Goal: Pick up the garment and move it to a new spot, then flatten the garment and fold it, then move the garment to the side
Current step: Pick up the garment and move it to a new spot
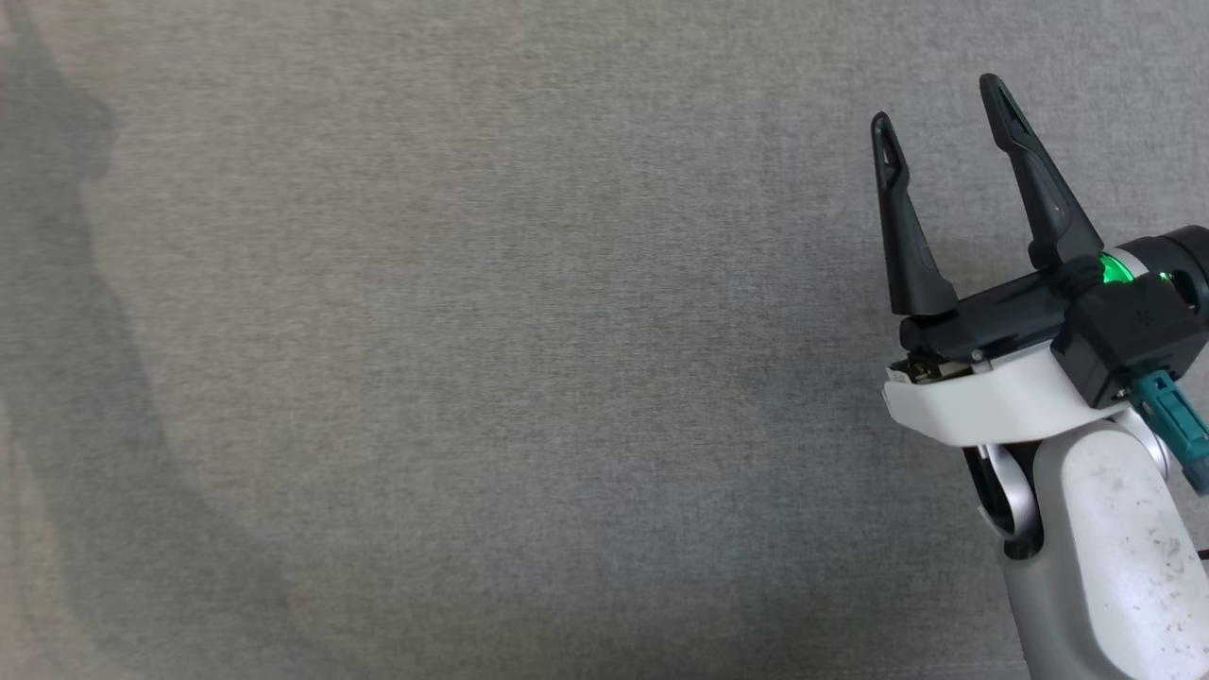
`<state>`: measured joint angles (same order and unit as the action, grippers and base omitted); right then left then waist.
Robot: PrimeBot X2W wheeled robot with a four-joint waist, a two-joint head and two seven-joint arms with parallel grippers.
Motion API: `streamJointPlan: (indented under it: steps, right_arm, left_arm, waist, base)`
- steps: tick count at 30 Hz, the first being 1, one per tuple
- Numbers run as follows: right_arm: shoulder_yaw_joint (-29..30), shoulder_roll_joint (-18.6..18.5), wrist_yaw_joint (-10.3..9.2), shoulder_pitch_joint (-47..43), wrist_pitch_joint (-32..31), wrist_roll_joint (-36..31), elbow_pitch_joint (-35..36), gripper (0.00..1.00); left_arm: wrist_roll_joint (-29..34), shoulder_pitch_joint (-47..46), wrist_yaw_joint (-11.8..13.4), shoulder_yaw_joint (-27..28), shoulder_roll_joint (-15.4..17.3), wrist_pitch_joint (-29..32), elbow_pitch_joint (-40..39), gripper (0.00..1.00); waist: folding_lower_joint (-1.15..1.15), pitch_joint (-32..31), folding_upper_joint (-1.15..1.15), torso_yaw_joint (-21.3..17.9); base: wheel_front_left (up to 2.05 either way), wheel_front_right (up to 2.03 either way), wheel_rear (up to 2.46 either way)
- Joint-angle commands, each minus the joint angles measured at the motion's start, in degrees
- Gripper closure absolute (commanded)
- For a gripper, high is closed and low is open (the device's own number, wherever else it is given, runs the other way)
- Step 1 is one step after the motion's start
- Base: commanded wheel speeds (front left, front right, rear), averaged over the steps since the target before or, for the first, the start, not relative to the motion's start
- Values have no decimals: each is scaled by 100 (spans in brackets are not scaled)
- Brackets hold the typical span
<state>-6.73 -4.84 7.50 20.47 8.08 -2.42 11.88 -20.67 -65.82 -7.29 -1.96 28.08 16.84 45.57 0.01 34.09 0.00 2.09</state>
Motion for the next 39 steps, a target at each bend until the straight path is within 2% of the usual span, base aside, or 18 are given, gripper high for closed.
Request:
streamJointPlan:
  steps: [1, 6, 12, 23, 24, 25, 26, 27, 39]
  right_arm:
    - [-28, -25, -2, -53, -49, -59, 118, 0]
    - [-58, -101, -2, -158, -201, -98, 426, 0]
    - [-201, -210, -2, -172, -323, -57, 620, 0]
    - [-219, -194, -2, -81, -284, -31, 720, 0]
    - [-207, -189, -2, -59, -285, -29, 720, 0]
    - [-191, -185, -2, -39, -269, -29, 711, 0]
    - [-179, -181, -2, -33, -247, -28, 696, 0]
    - [-165, -177, -2, -28, -229, -33, 672, 0]
    - [-157, -7, -2, -7, -31, -40, 399, 0]
  left_arm:
    - [-48, -156, -10, 2, 101, 3, 88, 0]
    - [-86, -276, -17, -159, 145, -76, 353, 0]
    - [-155, -457, -16, -432, 363, -142, 637, 0]
    - [-489, -637, -18, -819, 483, 235, 1091, 0]
    - [-508, -649, -18, -846, 490, 244, 1102, 5]
    - [-516, -662, -18, -892, 505, 238, 1098, 56]
    - [-533, -670, -18, -921, 516, 209, 1091, 97]
    - [-566, -676, -18, -950, 530, 189, 1094, 100]
    - [-647, -767, -17, -1191, 881, -260, 1099, 100]
  waist:
    - [-1, 397, 0, -386]
    - [-1, 523, 0, -445]
    - [-1, 612, 0, -614]
    - [-1, 757, 0, -770]
    - [-1, 769, 0, -770]
    - [-1, 778, 0, -765]
    - [-1, 777, 0, -759]
    - [-1, 765, 0, -750]
    - [-1, 238, 0, -697]
  base:
    - [0, 0, 0]
    - [0, 0, 0]
    - [0, 0, 0]
    - [0, 0, 0]
    - [0, 0, 0]
    - [0, 0, 0]
    - [0, 0, 0]
    - [0, 0, 0]
    - [0, 0, 0]
